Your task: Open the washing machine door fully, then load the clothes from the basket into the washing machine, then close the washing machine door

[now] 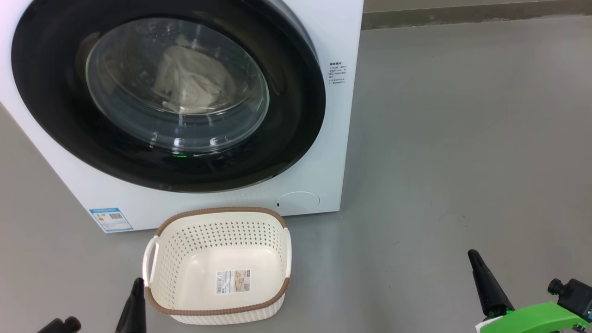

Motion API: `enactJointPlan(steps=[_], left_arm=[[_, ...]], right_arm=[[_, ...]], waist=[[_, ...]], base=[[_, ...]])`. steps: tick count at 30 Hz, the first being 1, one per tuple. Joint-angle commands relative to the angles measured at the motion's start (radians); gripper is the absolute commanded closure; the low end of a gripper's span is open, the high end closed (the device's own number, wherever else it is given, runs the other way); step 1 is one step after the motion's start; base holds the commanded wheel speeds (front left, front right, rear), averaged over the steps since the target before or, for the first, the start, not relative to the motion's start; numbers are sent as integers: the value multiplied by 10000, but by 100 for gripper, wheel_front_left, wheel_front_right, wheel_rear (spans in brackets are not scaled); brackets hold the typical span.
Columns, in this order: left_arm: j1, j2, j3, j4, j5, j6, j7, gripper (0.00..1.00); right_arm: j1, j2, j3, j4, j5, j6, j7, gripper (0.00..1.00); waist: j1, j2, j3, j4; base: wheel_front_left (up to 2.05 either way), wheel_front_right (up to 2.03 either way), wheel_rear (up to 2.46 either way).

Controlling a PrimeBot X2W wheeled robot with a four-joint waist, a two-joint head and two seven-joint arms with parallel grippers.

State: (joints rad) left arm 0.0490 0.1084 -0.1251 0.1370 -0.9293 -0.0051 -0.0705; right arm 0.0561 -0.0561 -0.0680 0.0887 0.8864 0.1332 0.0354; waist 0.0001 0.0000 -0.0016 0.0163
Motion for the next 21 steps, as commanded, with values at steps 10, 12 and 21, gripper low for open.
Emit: enactJointPlan(steps=[10, 12, 21], left_arm=[[-638, 43, 532, 30, -1295, -306, 243, 100], [-672, 31, 586, 69, -1516, -342, 290, 100], [-841, -31, 858, 263, -2616, -521, 528, 100]], right_arm=[[-689, -145, 76, 76, 1395, -13, 99, 100], [-723, -147, 70, 131, 1627, -14, 113, 100], [-896, -159, 38, 407, 2782, -16, 186, 100]], waist=[[-1, 0, 8, -27], [-1, 0, 10, -32], [-1, 0, 17, -58]], base=[[0, 0, 0], [0, 0, 0], [0, 0, 0]])
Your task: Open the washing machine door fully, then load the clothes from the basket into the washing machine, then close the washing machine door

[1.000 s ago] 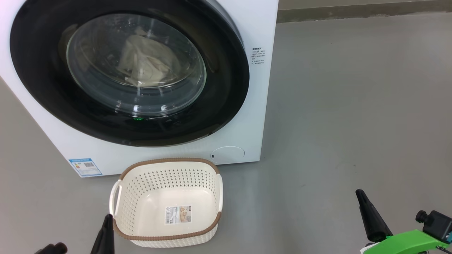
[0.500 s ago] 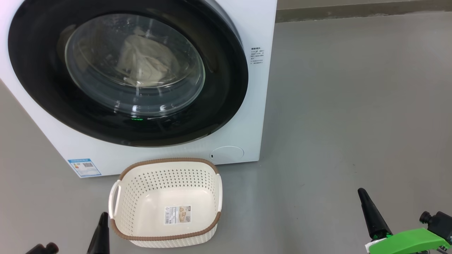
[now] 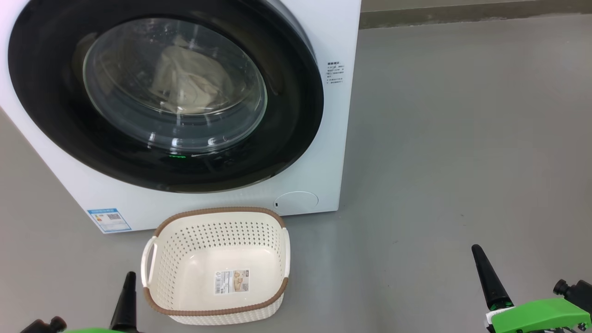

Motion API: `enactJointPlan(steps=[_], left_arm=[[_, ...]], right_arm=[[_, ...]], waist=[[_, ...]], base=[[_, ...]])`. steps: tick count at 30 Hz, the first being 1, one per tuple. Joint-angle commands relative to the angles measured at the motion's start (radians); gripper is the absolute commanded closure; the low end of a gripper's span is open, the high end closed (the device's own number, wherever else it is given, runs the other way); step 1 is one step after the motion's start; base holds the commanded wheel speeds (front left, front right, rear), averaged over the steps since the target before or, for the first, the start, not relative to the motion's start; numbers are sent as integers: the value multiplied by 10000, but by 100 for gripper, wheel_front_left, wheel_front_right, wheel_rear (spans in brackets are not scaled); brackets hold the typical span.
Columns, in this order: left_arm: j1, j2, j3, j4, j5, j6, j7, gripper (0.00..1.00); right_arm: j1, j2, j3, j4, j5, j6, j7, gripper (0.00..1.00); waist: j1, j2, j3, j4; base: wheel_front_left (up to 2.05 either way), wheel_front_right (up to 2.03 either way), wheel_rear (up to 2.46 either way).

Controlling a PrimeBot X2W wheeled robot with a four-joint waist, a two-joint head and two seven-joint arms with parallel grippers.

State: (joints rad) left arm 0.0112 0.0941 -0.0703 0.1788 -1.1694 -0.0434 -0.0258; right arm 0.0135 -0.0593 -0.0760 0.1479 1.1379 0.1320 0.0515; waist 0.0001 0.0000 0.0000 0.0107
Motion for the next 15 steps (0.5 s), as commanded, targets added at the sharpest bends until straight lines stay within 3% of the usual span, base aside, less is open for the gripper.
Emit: enactJointPlan(steps=[1, 15], left_arm=[[-479, 106, 338, -136, -325, -155, 105, 100], [-699, 19, 701, 117, -1744, -387, 422, 100]], right_arm=[[-487, -127, 115, -158, 382, -5, 32, 100], [-712, -135, 65, 200, 1873, -7, 134, 100]], waist=[[0, 0, 1, -4], [0, 0, 11, -38]], base=[[0, 0, 0], [0, 0, 0]])
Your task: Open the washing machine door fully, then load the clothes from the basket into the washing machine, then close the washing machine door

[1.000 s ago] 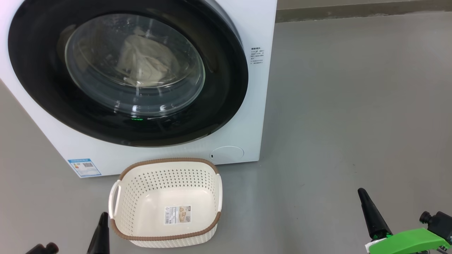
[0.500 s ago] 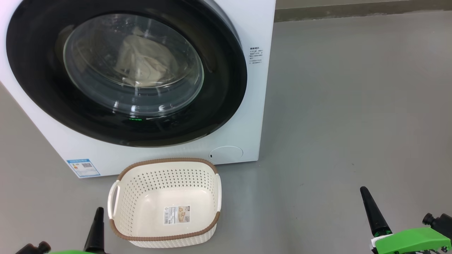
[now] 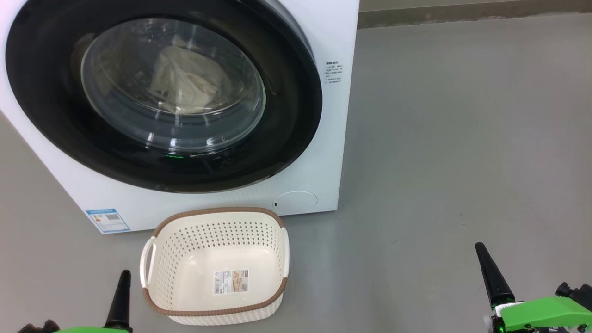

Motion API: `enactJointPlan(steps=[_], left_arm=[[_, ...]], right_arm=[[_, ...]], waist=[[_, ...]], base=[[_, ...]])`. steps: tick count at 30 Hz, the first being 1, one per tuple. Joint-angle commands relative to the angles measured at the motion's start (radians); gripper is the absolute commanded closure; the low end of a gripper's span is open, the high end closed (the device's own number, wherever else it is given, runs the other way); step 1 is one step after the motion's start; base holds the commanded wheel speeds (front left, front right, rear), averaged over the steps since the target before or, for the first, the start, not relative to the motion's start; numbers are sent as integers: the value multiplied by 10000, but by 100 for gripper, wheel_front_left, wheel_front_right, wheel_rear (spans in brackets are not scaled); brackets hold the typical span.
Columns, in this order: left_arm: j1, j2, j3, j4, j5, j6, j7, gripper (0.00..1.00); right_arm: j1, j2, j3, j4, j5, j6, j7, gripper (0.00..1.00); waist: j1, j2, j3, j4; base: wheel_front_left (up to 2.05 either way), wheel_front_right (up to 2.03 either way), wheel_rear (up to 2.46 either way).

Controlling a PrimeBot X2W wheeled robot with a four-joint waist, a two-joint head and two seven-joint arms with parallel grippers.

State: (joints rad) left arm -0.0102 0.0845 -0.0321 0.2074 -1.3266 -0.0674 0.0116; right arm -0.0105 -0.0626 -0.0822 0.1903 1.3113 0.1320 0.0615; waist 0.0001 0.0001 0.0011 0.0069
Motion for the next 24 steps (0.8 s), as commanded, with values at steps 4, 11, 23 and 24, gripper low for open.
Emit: enactJointPlan(steps=[4, 11, 23, 24], left_arm=[[-553, 86, 433, -90, -608, -219, 148, 100], [-672, 36, 633, 46, -1367, -344, 322, 100], [-877, -53, 981, 280, -2666, -558, 624, 100], [-894, -61, 1010, 300, -2775, -576, 650, 100]], right_arm=[[-542, -104, 109, -113, 598, -8, 67, 100], [-664, -106, 78, 79, 1396, -10, 125, 100], [-873, -106, 21, 410, 2763, -12, 227, 100], [-890, -106, 16, 438, 2877, -13, 236, 100]], waist=[[0, -1, 3, -10], [0, -1, 8, -28], [-1, -1, 17, -59], [-1, -1, 18, -61]], base=[[0, 0, 0], [0, 0, 0], [0, 0, 0], [0, 0, 0]])
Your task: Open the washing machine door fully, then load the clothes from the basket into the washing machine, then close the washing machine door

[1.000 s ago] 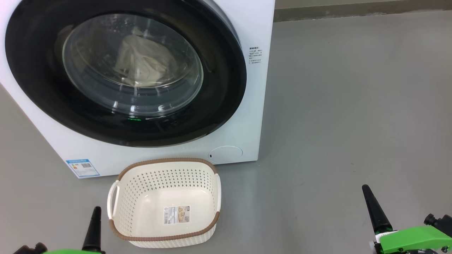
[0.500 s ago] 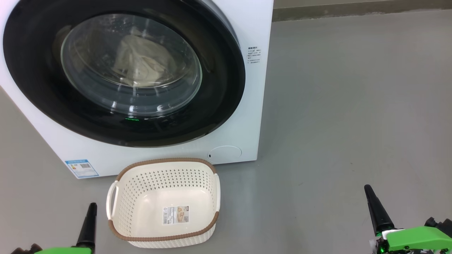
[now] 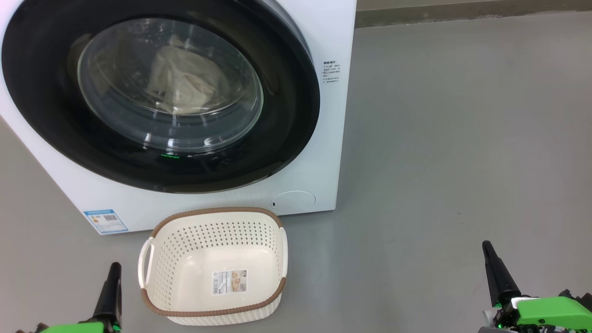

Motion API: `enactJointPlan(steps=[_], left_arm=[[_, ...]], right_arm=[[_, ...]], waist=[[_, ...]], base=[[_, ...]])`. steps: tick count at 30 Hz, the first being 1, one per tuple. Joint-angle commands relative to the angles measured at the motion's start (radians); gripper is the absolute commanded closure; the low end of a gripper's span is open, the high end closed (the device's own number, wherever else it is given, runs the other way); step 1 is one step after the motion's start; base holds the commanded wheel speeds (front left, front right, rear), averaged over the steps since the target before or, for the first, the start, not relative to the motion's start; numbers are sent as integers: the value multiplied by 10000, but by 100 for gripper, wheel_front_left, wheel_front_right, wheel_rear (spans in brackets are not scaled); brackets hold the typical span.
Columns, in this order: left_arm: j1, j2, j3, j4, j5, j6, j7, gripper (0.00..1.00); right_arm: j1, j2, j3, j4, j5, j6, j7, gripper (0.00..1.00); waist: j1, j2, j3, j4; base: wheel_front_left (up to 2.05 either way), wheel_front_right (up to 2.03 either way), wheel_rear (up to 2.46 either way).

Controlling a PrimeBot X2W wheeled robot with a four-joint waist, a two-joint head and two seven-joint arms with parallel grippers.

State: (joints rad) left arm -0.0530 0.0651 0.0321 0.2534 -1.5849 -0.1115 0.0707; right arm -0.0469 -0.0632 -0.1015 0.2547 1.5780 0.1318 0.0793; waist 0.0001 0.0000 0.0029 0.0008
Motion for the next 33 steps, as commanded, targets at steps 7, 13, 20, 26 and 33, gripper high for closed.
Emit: enactJointPlan(steps=[7, 13, 20, 26, 33], left_arm=[[-522, 97, 477, -98, -520, -192, 153, 100], [-523, 80, 501, -96, -500, -192, 172, 100], [-525, 61, 527, -95, -478, -192, 193, 100], [-527, 48, 545, -94, -463, -192, 208, 100], [-529, 32, 569, -93, -443, -192, 226, 100]], right_arm=[[-582, -89, 179, -118, 557, -11, 97, 100], [-584, -73, 157, -116, 538, -11, 115, 100], [-586, -56, 133, -115, 518, -11, 134, 100], [-588, -45, 117, -114, 505, -11, 147, 100], [-589, -30, 95, -112, 487, -11, 164, 100]], waist=[[0, 0, 2, -8], [0, 0, 2, -8], [0, 0, 2, -8], [0, 0, 2, -8], [0, 0, 2, -8]], base=[[0, 0, 0], [0, 0, 0], [0, 0, 0], [0, 0, 0], [0, 0, 0]])
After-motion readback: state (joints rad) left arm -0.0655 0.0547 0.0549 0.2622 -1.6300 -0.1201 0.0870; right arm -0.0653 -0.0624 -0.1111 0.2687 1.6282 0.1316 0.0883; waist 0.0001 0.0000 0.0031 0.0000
